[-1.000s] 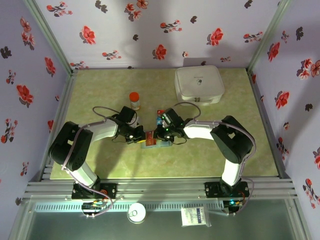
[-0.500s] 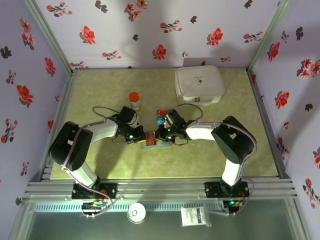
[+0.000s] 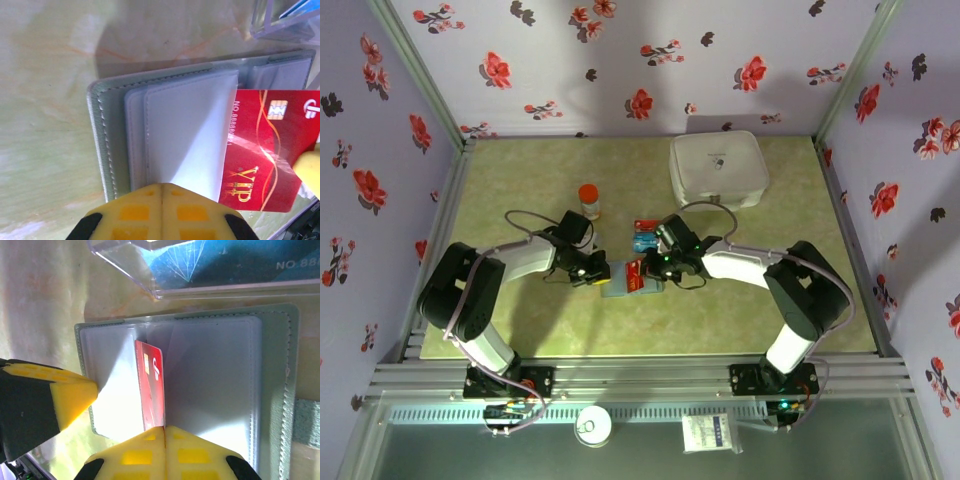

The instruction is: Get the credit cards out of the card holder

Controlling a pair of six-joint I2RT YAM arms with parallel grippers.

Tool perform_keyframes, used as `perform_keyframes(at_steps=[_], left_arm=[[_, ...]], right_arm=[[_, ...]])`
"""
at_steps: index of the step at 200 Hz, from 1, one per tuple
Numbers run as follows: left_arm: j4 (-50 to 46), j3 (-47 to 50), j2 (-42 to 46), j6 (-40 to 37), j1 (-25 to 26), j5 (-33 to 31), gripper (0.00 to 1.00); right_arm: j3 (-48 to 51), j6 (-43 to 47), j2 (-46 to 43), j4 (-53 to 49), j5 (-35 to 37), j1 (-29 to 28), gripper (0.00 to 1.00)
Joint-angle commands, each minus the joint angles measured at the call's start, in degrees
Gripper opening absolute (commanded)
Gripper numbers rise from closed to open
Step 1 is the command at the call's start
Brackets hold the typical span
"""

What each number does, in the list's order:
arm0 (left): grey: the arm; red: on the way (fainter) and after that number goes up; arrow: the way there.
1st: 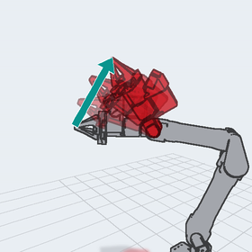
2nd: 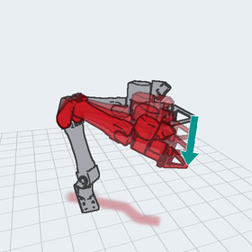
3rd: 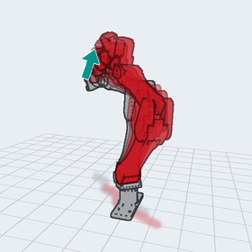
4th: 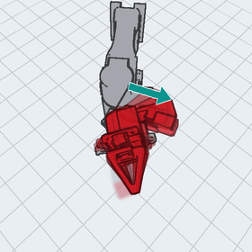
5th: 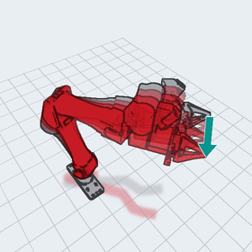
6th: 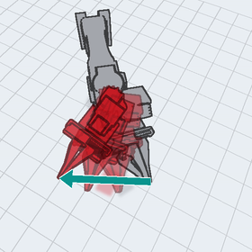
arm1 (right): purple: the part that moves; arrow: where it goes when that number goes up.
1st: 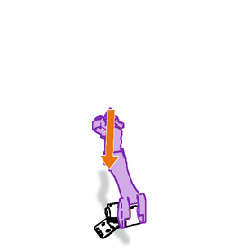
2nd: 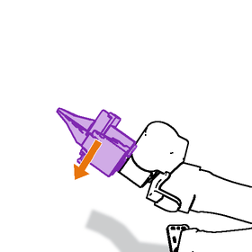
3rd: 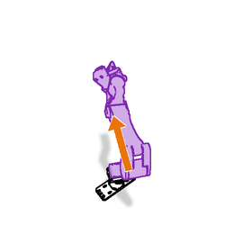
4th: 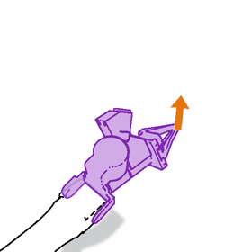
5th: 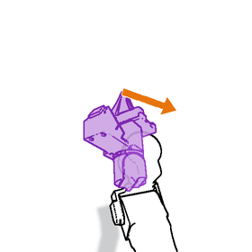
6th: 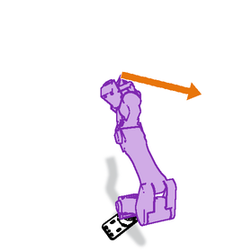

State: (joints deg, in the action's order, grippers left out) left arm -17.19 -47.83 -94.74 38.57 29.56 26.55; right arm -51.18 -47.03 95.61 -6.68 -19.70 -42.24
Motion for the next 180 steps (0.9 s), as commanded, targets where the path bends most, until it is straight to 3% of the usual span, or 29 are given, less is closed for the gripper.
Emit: perform_keyframes(at_steps=[1, 62, 110, 180], left_arm=[[-2.14, -1.70, -0.80, -1.30, -0.47, -0.71, 0.00], [-1.07, -1.12, -0.97, -0.76, -0.47, 0.35, 0.00], [-0.56, -0.82, -1.22, -0.37, -0.34, 0.62, 0.00], [-0.21, -0.68, -1.68, -0.40, -0.38, 0.91, 0.00]], right_arm=[[-1.88, 2.07, -1.57, -4.92, 2.75, 0.42, 0.07], [-3.49, 2.29, 0.70, -4.87, 2.51, -0.29, 0.08], [-4.80, 2.11, 1.35, -4.93, 2.30, -1.18, 0.16], [-4.71, 1.72, 2.00, -4.30, 1.87, -1.35, 0.11]])
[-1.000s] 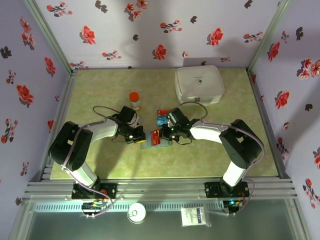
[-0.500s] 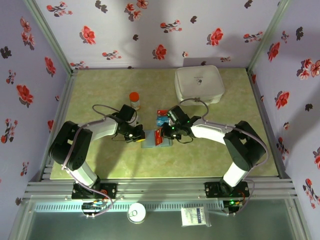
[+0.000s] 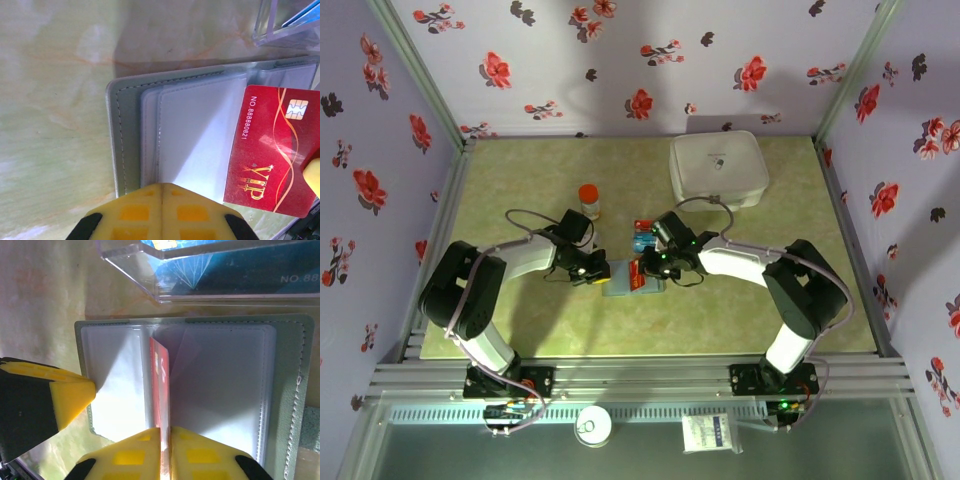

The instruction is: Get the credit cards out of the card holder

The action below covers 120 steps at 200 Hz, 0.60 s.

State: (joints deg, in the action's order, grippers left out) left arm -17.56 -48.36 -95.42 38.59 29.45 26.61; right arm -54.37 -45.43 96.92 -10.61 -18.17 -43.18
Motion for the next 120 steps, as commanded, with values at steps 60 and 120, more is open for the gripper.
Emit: perform_keyframes(at_steps=[60, 120], left_arm=[[0.05, -0.55, -0.78, -0.62, -0.27, 1.26, 0.00], [-0.49, -1.61, -1.66, -1.72, -0.32, 1.70, 0.00]], right_arm=[[-2.78, 3.65, -2.67, -5.65, 2.29, -0.26, 0.05], [-12.38, 28.49, -2.49, -23.44, 2.35, 0.55, 0.03]])
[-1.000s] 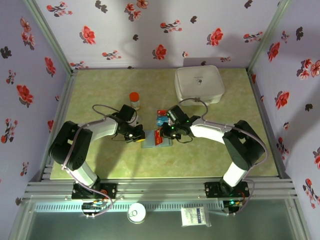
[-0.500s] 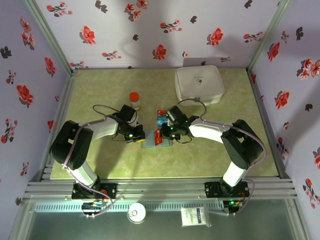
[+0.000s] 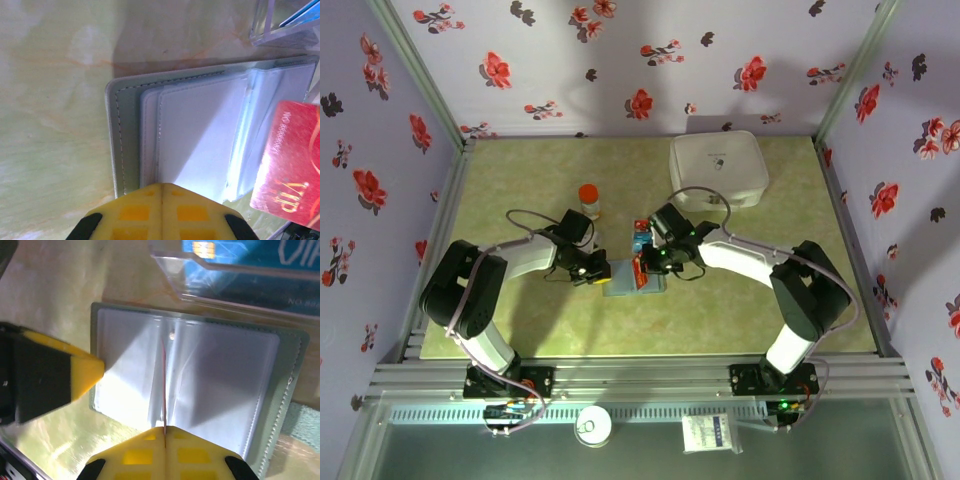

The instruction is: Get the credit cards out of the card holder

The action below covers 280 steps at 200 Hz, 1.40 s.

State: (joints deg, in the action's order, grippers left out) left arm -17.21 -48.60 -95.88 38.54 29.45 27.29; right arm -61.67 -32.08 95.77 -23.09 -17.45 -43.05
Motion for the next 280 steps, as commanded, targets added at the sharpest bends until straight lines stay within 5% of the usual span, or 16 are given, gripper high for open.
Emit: perform_keyframes(at_steps=[1, 45, 100, 280], left_arm=[[-0.86, -1.35, -1.18, -1.70, -0.34, 1.02, 0.00], [-0.68, -1.41, -1.27, -1.73, -0.36, 1.24, 0.00], [-1.21, -1.54, -0.65, -1.87, -0.35, 1.12, 0.00], [-3.11, -2.60, 0.43, -2.42, -0.67, 0.57, 0.01]], right_arm=[[-5.37, 15.78, -1.31, -11.69, 1.80, 0.46, 0.03], [-14.64, 41.86, 0.37, -27.64, 10.70, 1.00, 0.02], [-16.15, 68.99, -0.07, -28.19, 16.64, 2.64, 0.00], [-51.82, 86.50, 24.23, -41.36, 3.07, 11.64, 0.00]])
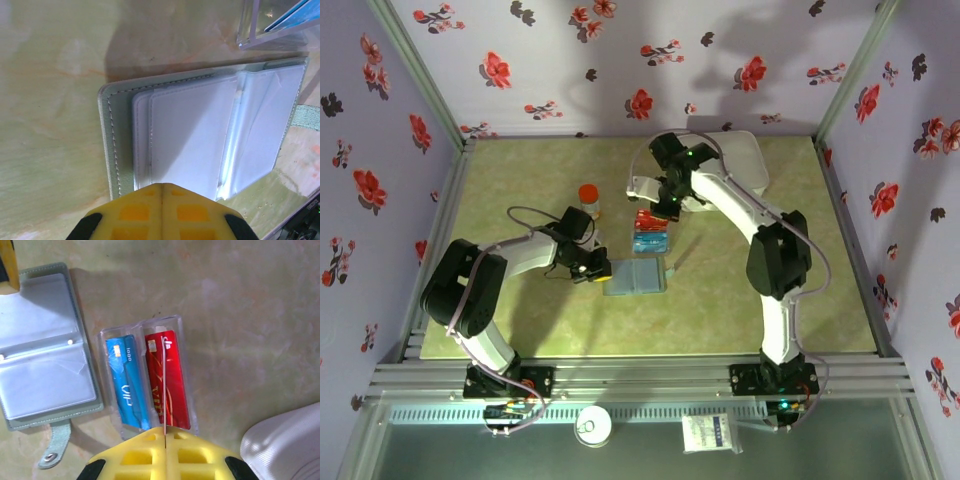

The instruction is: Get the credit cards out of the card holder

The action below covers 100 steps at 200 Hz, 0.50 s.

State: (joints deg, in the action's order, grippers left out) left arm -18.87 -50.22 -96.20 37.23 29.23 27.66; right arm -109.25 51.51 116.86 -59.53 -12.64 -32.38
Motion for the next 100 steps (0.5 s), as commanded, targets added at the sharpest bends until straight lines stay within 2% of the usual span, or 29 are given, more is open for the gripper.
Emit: perform_keyframes(at_steps=[1, 100], left_arm=[[-1.48, -0.96, 0.71, -1.11, -0.47, 0.16, 0.01], [-2.31, 0.65, 2.34, -1.12, -1.31, -0.50, 0.01]], right_arm=[[-4.40, 2.91, 3.25, -5.04, -1.71, 0.99, 0.00], [-8.46, 2.55, 9.51, -5.91, -2.60, 1.62, 0.04]])
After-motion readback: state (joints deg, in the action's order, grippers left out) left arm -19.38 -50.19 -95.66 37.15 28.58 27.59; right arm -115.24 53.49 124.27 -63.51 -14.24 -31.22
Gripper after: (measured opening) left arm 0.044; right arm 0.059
